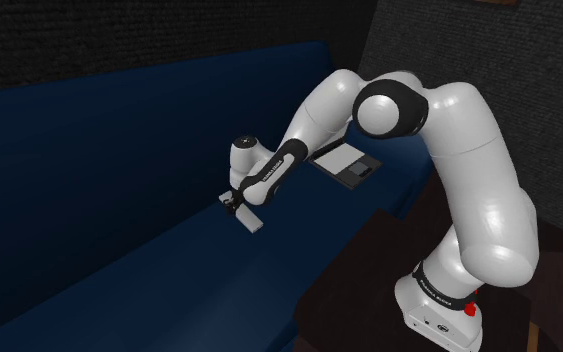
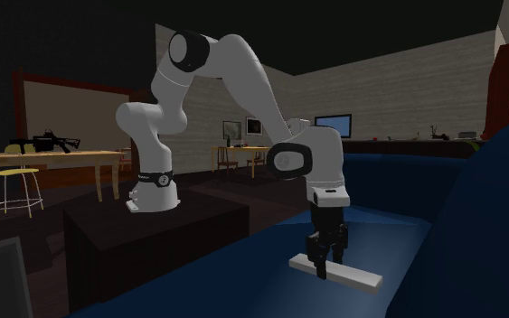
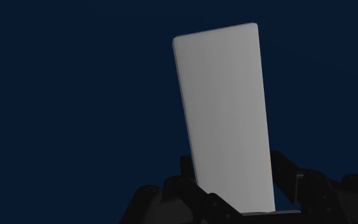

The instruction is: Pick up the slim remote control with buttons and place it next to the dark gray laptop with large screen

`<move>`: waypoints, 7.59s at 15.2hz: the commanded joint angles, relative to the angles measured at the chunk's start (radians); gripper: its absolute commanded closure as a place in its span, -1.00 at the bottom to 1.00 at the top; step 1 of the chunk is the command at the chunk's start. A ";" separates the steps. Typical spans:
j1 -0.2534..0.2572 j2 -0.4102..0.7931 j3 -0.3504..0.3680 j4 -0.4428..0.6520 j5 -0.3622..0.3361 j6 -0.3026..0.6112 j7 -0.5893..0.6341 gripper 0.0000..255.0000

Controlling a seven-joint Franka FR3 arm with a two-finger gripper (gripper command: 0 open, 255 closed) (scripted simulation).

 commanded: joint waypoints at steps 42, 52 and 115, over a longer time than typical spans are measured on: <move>-0.071 -0.426 0.098 -0.041 0.118 -0.384 -0.095 1.00; -0.078 -0.493 0.109 0.008 0.144 -0.497 -0.115 1.00; -0.525 -0.999 -0.489 -0.512 0.236 -0.467 -1.195 1.00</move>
